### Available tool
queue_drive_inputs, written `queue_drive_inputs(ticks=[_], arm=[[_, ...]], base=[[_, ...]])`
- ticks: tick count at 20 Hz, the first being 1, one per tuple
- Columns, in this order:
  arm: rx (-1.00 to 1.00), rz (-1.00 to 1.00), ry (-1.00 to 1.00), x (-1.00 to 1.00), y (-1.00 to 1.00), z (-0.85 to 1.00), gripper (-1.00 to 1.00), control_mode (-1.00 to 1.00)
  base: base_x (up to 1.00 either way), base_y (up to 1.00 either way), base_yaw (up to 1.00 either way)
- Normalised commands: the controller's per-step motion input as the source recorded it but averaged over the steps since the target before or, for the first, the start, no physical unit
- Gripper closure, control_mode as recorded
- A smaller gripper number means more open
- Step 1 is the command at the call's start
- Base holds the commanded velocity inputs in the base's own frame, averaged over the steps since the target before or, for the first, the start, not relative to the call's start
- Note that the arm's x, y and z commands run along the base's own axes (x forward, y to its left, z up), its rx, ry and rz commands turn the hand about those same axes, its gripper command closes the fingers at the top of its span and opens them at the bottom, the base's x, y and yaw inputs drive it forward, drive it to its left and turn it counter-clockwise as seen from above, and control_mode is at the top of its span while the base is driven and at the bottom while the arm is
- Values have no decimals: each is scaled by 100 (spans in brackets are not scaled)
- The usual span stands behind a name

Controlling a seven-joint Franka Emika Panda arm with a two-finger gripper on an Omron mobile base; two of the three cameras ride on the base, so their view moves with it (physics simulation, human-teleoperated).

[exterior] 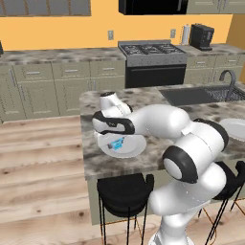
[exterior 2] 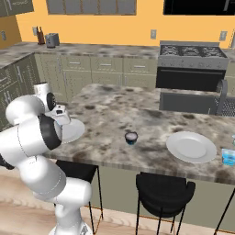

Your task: Place two yogurt containers on each plate.

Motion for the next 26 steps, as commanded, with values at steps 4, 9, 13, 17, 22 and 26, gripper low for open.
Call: queue_drive_inputs(ticks=[4,9,13,17,22,26], arm=[[0,0,0,-1,0,9,-100,-100],[3,0,-2,-3,0,50,-100,-100],[7,0,-7,-10,0,35,-100,-100],[8,0,-2,-59,-16,87,-100,-100],[11,-13,0,-40,-97,53,-100,-100],[14,-15,3,-7,-100,52,-100,-100]], base=[[0,0,0],[0,0,0],[0,0,0],[0,0,0],[0,0,0],[0,0,0]])
